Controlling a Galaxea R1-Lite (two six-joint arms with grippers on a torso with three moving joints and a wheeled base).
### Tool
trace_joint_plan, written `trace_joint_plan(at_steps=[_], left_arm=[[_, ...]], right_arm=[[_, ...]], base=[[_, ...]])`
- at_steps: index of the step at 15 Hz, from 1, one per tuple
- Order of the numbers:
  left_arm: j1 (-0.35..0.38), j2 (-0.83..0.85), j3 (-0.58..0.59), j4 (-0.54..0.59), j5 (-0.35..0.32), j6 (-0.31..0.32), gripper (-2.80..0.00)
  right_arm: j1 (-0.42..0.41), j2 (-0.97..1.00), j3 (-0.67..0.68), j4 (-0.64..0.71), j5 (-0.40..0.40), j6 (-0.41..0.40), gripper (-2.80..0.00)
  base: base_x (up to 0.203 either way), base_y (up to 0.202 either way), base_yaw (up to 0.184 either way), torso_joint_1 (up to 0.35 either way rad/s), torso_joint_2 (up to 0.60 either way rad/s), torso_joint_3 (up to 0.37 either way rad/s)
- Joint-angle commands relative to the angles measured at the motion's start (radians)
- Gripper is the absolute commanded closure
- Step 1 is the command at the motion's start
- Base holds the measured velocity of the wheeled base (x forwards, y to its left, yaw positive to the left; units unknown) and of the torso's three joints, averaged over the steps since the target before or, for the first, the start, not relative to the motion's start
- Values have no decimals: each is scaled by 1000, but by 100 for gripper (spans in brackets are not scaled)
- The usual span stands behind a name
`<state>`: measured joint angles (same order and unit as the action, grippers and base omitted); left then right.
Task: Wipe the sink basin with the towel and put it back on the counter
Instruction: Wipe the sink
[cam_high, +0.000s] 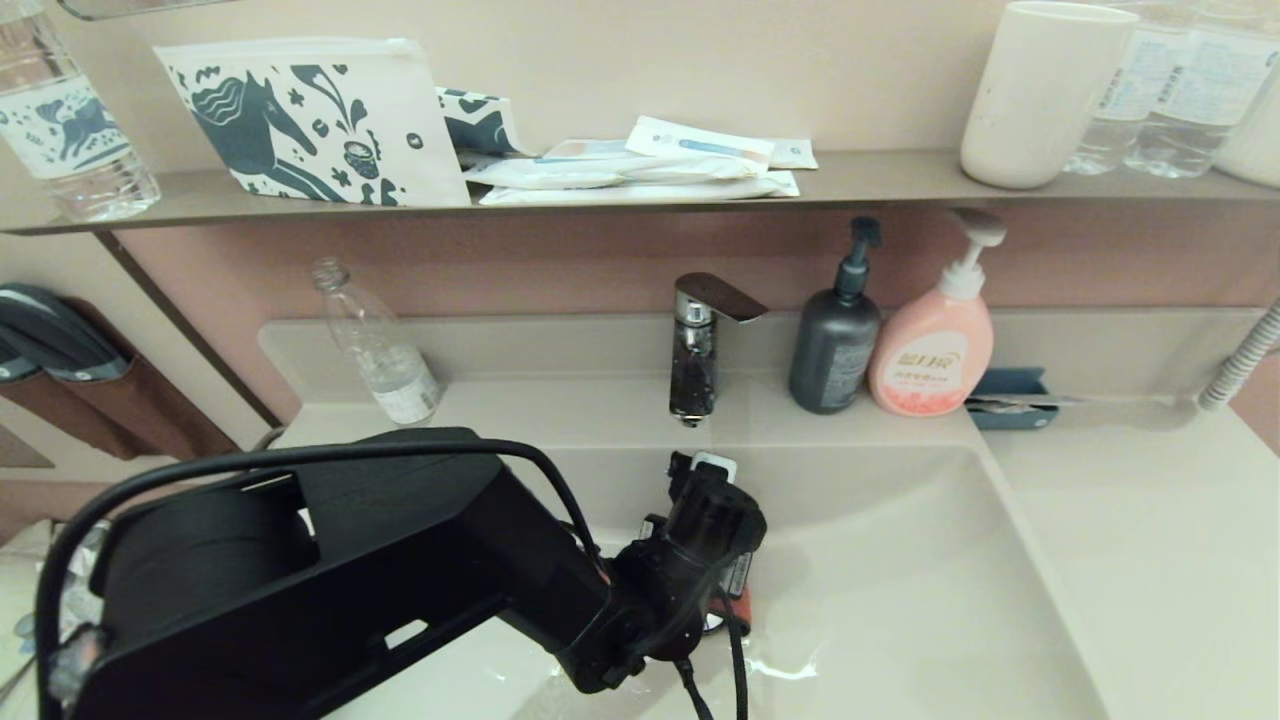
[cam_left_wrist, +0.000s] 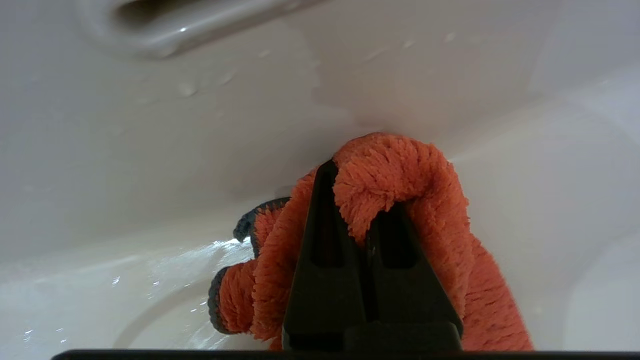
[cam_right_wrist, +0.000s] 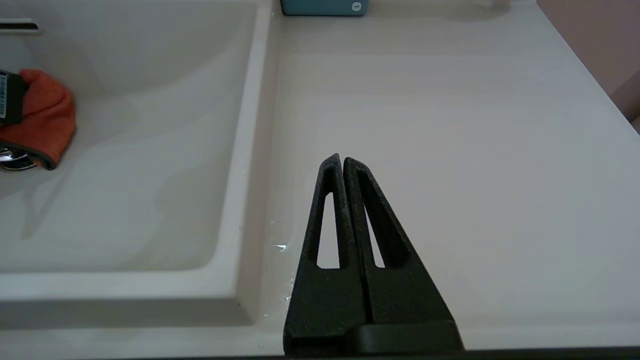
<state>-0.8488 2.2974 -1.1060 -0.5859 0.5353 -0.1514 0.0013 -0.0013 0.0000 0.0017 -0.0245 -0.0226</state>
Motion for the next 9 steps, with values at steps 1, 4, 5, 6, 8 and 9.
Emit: trace_joint_plan(at_steps=[1, 4, 5, 6, 8, 9], left_arm=[[-17, 19, -61, 60, 8, -38, 0], [-43, 37, -171, 204, 34, -117, 0], [-54, 38, -205, 238, 36, -129, 0], [-69, 38, -235, 273, 40, -142, 0], [-99, 38, -286, 346, 41, -184, 0], [-111, 39, -313, 376, 41, -211, 0]], right_arm=[[0, 1, 0, 0, 0, 0, 0], [0, 1, 0, 0, 0, 0, 0], [0, 1, 0, 0, 0, 0, 0], [0, 1, 0, 0, 0, 0, 0], [0, 1, 0, 0, 0, 0, 0], [0, 1, 0, 0, 0, 0, 0]], base=[[0, 0, 0, 0, 0, 0], [0, 0, 0, 0, 0, 0], [0, 0, 0, 0, 0, 0], [0, 0, 0, 0, 0, 0], [0, 0, 0, 0, 0, 0], [0, 0, 0, 0, 0, 0]])
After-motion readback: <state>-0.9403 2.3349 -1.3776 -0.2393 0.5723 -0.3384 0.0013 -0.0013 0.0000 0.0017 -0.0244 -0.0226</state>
